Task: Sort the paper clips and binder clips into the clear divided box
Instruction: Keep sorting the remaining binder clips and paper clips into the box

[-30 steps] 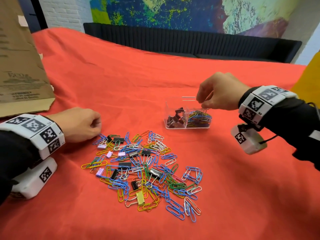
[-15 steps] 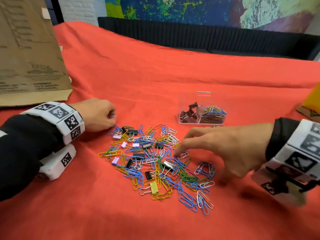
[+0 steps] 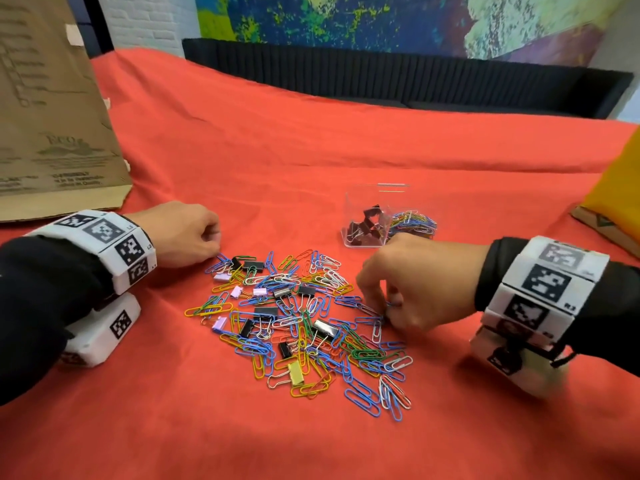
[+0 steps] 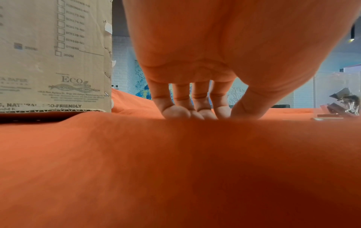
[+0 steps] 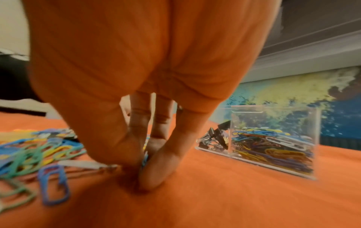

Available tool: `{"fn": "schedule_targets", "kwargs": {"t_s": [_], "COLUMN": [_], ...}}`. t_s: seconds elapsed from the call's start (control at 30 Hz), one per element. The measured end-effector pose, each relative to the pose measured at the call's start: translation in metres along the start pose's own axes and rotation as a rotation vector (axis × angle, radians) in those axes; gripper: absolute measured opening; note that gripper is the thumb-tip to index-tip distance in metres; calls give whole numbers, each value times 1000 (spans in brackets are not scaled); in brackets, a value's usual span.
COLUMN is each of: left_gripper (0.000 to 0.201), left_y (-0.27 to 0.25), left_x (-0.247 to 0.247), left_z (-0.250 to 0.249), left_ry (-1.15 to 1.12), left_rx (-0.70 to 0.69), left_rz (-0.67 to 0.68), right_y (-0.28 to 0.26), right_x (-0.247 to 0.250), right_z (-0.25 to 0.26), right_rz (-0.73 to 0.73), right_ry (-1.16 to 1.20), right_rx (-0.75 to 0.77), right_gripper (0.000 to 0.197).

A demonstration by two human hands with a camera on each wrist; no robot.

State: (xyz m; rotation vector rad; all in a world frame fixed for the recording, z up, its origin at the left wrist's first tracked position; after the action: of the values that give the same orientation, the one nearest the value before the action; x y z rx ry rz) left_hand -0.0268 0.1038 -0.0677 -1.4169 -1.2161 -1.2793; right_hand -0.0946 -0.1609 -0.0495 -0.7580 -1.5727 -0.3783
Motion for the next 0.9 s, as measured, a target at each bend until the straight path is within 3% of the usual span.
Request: {"fn": "schedule_targets", "kwargs": {"t_s": [0.13,0.3,0.43,0.63,0.77,0.83,0.9], "left_gripper": [17,16,15,15,14,15,15], "left_y": [0,0,-1,-1,1,1,0], "left_x": [-2,-3,-2,-1,-1,-1,-1], "left_z": [1,3,0,-1,1,2,2], "left_ry": [-3,-9,-4,-10,-12,-15,-15], "left_rx": [4,2,0,-2,2,7,8], "left_rz": [8,18,8,0,6,10,10], "right_y": [-5,-16,-12,1,-4,-7,-5], "right_x": [12,51,61,51,56,60,57], "right_z": [-28,-91,-125,-136,-140,-129,-108], "right_rz": [-26,-271,-410,-415,-529,-560,-484], "right_ry": [74,150,71,47,49,44,80], "right_rx": [-126,-379,-524,-557,-569,-520,-420], "right_gripper": [10,15,13,13,13,13,13]}}
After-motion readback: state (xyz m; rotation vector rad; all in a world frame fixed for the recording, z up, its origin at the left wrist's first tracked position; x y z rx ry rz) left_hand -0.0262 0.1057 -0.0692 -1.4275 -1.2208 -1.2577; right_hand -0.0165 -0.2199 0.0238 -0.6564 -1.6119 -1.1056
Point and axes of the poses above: each hand's wrist, its own y-axis towards the middle knuckle, its own x-axis out of the back of the hand, z = x × y, the point moved 6 cm from there along y, towards the middle knuckle, and after that the axes turned 10 degrees about -y, right-handed, at the moved point
